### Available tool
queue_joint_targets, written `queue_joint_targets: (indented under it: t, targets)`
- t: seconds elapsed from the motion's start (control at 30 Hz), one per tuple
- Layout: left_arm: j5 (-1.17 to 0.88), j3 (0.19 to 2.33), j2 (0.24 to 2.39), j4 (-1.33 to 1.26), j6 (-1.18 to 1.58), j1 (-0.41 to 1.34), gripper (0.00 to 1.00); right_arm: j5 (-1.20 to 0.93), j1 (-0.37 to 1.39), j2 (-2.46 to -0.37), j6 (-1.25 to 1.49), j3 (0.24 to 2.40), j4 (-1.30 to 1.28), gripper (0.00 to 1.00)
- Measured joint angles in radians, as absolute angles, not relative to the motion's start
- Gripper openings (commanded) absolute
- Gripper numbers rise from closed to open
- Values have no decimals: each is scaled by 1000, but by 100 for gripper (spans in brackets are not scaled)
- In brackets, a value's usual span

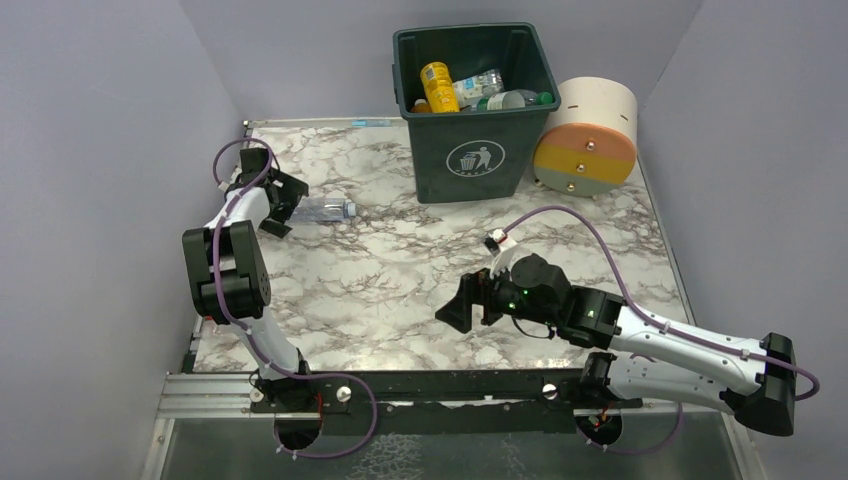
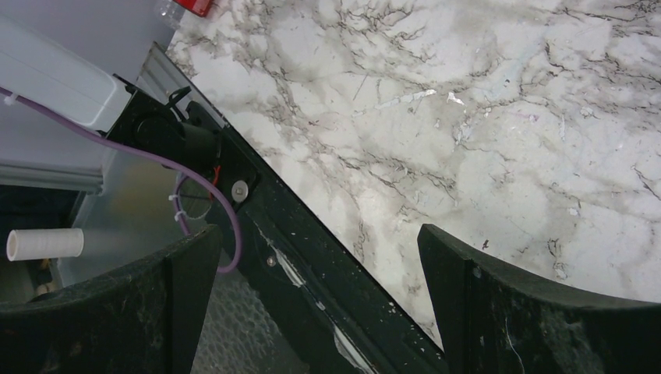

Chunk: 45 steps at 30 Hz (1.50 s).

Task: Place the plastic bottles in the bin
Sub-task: Pick up the plastic bottle at the center of the board.

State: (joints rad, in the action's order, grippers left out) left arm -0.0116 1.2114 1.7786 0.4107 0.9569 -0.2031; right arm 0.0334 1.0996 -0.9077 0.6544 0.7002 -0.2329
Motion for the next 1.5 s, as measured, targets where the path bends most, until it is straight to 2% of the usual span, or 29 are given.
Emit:
queue_joint_targets:
  t: [0.57, 0.93, 1.33, 1.5]
  targets:
    - [-6, 1211, 1813, 392, 950, -203, 80, 27, 1100, -924, 654, 700, -230, 100]
    - [-7, 1232, 1878, 386, 949, -203, 82, 16, 1100, -935, 654, 700, -226, 100]
    - [-20, 1268, 1907, 384, 945, -195, 62, 13, 1100, -935, 654, 700, -226, 100]
    - [-41, 1267, 1907, 375, 941, -194, 61, 13, 1100, -935, 654, 700, -226, 100]
